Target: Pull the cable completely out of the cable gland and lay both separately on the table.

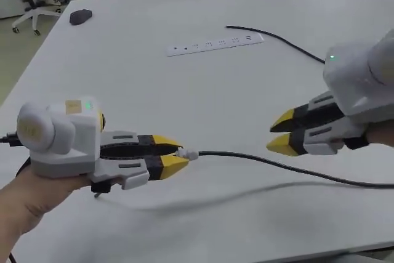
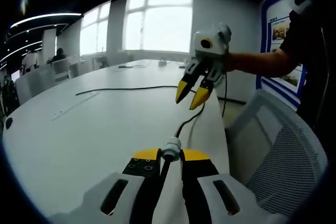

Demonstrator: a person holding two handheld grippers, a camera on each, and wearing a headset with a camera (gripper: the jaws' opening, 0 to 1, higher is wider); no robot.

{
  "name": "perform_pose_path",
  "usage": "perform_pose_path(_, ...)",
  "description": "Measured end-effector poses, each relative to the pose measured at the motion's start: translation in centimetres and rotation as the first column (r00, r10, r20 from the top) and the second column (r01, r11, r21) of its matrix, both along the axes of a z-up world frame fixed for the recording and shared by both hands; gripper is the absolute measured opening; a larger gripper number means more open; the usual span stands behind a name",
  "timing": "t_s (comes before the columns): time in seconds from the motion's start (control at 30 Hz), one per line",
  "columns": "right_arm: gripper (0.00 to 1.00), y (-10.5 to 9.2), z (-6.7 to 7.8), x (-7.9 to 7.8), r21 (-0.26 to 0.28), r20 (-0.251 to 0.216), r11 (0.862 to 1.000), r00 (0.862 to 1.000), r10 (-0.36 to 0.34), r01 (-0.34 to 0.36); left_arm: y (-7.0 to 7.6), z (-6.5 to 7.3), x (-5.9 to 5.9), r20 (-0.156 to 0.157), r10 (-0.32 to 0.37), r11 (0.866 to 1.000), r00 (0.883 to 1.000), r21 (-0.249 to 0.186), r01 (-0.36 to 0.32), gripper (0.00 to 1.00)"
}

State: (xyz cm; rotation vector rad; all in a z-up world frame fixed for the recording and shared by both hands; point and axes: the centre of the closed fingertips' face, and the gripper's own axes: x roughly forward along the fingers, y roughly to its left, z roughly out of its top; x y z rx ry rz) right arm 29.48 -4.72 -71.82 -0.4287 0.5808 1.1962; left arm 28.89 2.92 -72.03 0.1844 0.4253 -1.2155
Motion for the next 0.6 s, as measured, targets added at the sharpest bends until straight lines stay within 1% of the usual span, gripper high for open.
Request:
perform_pose_path(0.03,0.14,0.6,-0.2,0.0,-0.006,0.001,1.000,1.000,0.006,-0.006,-0.1,0.1,-0.1,-0.005,-0.002,1.000,1.000,-0.005,0.002,0.15)
perform_pose_path(0.1,0.13,2.0,-0.9,-0.7,-0.029,-0.010,0.997,0.998,0.067,-0.067,-0.3,0.3,-0.2,0.001,-0.005,1.000,1.000,-0.007,0.005,0.15)
perform_pose_path(0.13,0.14,2.7,-1.3,-0.7,-0.035,-0.011,0.997,0.998,0.069,-0.069,-0.4,0.4,-0.2,0.001,-0.005,1.000,1.000,-0.010,0.005,0.15)
perform_pose_path(0.2,0.13,3.7,-1.7,-1.2,-0.046,-0.011,0.993,0.994,0.106,-0.106,-0.5,0.6,-0.3,0.008,-0.007,1.000,1.000,-0.012,0.007,0.15)
perform_pose_path(0.23,0.13,4.1,-1.8,-1.2,-0.049,-0.007,0.993,0.994,0.108,-0.108,-0.5,0.6,-0.3,0.010,-0.007,1.000,1.000,-0.013,0.007,0.15)
perform_pose_path(0.37,0.11,5.3,-1.7,-1.5,-0.041,0.002,0.988,0.989,0.146,-0.146,-0.7,0.8,-0.5,0.018,-0.013,1.000,1.000,-0.013,0.013,0.15)
perform_pose_path(0.4,0.11,5.6,-1.7,-1.7,-0.047,0.004,0.986,0.987,0.159,-0.159,-0.7,0.7,-0.6,0.021,-0.018,1.000,1.000,-0.008,0.018,0.15)
perform_pose_path(0.5,0.04,5.7,-1.8,-1.6,-0.069,0.026,0.982,0.984,0.176,-0.173,-0.6,0.5,-0.6,0.025,-0.024,1.000,0.999,0.001,0.024,0.15)
perform_pose_path(0.6,0.01,5.8,-1.7,-1.4,-0.058,0.022,0.984,0.985,0.170,-0.169,-0.6,0.5,-0.7,0.025,-0.027,1.000,0.999,0.000,0.027,0.15)
